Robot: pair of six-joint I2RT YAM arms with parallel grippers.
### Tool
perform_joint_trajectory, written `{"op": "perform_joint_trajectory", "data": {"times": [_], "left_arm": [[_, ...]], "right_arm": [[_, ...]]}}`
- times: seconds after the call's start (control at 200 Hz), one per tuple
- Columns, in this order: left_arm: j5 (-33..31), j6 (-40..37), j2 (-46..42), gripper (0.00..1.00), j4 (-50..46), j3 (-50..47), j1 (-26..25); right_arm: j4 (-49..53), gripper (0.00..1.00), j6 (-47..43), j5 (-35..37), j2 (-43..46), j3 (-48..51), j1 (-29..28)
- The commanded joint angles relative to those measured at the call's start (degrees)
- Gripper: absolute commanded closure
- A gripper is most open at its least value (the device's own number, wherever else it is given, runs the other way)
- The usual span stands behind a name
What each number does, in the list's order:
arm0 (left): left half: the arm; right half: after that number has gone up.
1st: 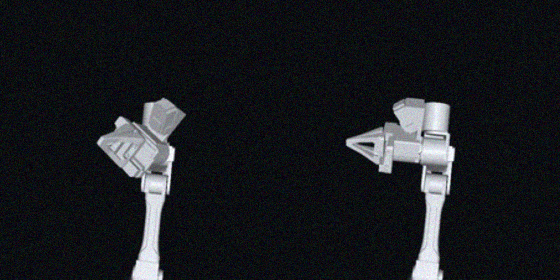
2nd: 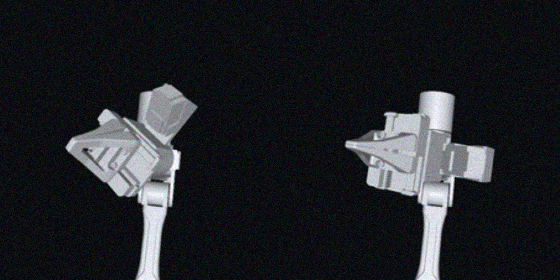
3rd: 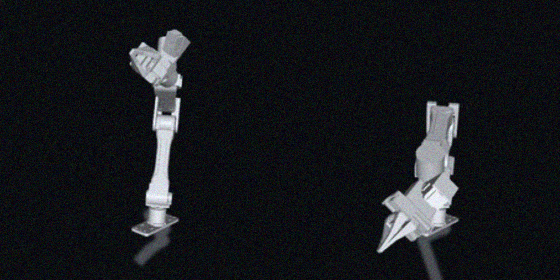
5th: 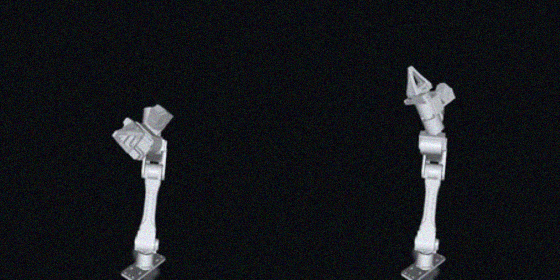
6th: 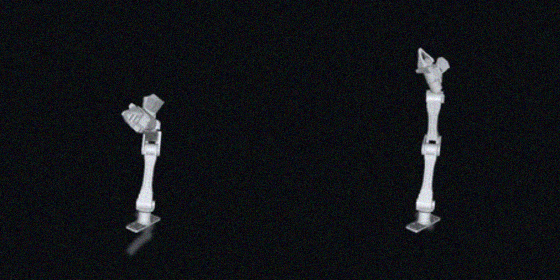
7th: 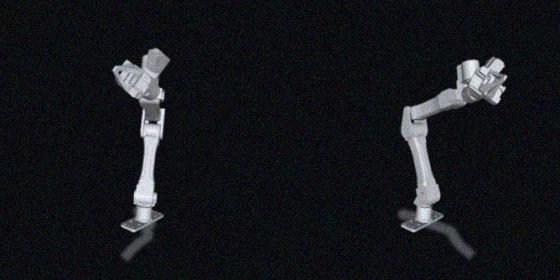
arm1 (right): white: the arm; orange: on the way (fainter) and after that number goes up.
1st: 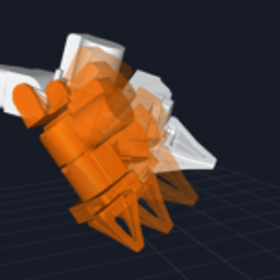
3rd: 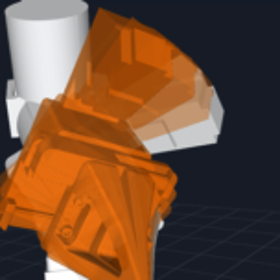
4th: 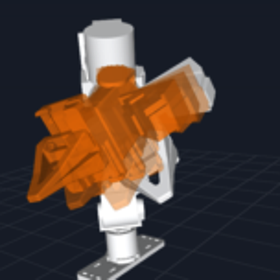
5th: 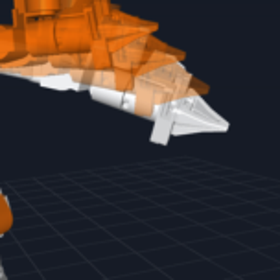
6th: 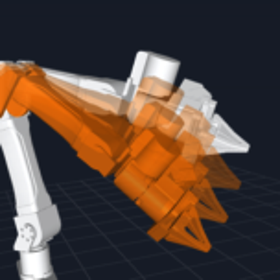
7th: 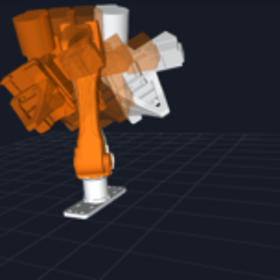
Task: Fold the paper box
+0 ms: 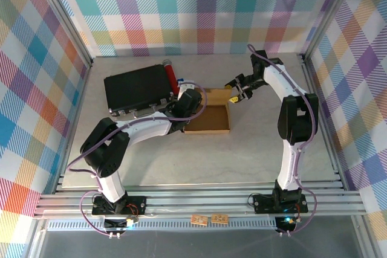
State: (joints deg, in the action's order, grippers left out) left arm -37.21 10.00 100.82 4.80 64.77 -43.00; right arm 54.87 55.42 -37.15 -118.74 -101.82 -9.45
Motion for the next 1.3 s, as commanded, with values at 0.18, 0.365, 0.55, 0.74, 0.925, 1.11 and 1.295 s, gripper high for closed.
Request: {"op": "perform_joint_trajectory", "data": {"times": [0.18,0.365,0.55,0.74,0.925,1.11,1.295], "left_arm": [[6.54,13.26,-3.0,0.94,-1.43,-1.03,-0.16],[9.26,15.61,-4.91,0.94,-1.75,-2.35,-0.22],[11.23,17.59,-5.8,0.94,-2.38,-4.13,-0.24],[13.75,21.57,-6.45,0.83,-2.23,-6.53,-0.24],[17.65,28.05,-9.98,0.64,-2.86,-8.17,-0.23],[24.17,34.24,-13.98,0.58,-1.27,-11.17,-0.64],[29.45,39.83,-19.26,0.54,-1.97,-14.04,-1.28]], "right_arm": [[1.33,0.64,-2.14,1.03,2.28,1.1,-1.6],[2.24,0.7,-4.12,3.66,2.85,1.18,-2.71],[2.79,0.72,-6.05,6.27,3.83,2.06,-3.54],[0.98,0.74,-7.08,7.37,5.78,6.29,-3.73],[-1.25,0.77,-6.24,7.4,7.51,10.0,-3.77],[-1.8,0.81,-6.36,7.94,7.99,10.75,-3.82],[-1.76,0.83,-7.5,9.01,8.26,11.73,-3.9]]}}
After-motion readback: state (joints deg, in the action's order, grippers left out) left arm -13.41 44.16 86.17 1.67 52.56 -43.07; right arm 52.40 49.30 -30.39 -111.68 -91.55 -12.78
